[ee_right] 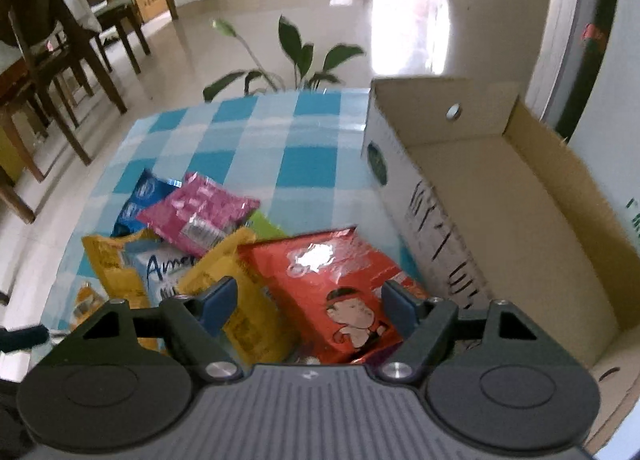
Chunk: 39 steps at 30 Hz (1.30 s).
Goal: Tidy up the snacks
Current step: 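Grasp the red cartoon bag with the right tool while the left tool grasps the silver foil bag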
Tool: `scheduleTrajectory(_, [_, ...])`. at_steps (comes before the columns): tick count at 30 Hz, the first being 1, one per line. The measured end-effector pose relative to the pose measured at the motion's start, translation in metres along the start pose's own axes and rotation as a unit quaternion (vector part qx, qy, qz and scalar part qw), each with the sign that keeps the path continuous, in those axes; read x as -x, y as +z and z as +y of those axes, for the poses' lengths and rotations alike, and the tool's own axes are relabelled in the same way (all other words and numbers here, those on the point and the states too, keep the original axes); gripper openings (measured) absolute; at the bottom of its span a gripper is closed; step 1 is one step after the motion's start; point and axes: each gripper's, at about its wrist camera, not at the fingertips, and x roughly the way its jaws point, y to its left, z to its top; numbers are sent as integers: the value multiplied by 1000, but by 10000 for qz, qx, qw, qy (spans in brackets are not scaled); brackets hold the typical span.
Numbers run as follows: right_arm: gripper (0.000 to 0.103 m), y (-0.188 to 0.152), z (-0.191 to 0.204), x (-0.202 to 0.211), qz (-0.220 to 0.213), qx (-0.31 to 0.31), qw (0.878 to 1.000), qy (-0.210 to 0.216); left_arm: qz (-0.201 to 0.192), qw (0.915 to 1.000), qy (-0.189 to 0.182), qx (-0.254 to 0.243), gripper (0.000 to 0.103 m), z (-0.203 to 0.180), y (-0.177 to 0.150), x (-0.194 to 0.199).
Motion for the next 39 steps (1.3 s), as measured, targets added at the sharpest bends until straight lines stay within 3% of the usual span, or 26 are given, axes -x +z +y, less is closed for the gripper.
scheduleTrajectory(3, [94,-5,1,-2,182,-45,9997,178,32,9998,-4,171,98,14,1,-1])
scheduleTrajectory(10, [94,-16,14,17,432,23,9905,1304,12,9993,-173,333,97,34,-1,1])
scheduleTrajectory(13, [94,-11,13,31,30,245,9958,878,-3,9992,-218,342,97,35,-2,1])
scheduleTrajectory(15, [94,-4,2,32,-112,46,9981,608,-4,9992,-241,326,97,34,-2,2])
scheduleTrajectory(23, [94,0,-13,7,35,-357,9989,-291,-65,9990,-365,240,97,21,-2,5])
scheduleTrajectory(31, [93,1,-13,-19,437,-558,9964,-471,-29,9995,-298,68,97,11,-4,3])
scheduleTrajectory(34, [85,-1,-8,-23,506,-489,9960,-555,55,9995,-282,88,97,13,-5,-1])
scheduleTrajectory(36, [83,-2,-10,-21,486,-542,9960,-525,104,9994,-300,149,91,16,-5,-4])
scheduleTrajectory(39, [79,-4,-9,-17,450,-548,9964,-461,205,9989,-365,191,74,18,-6,-9])
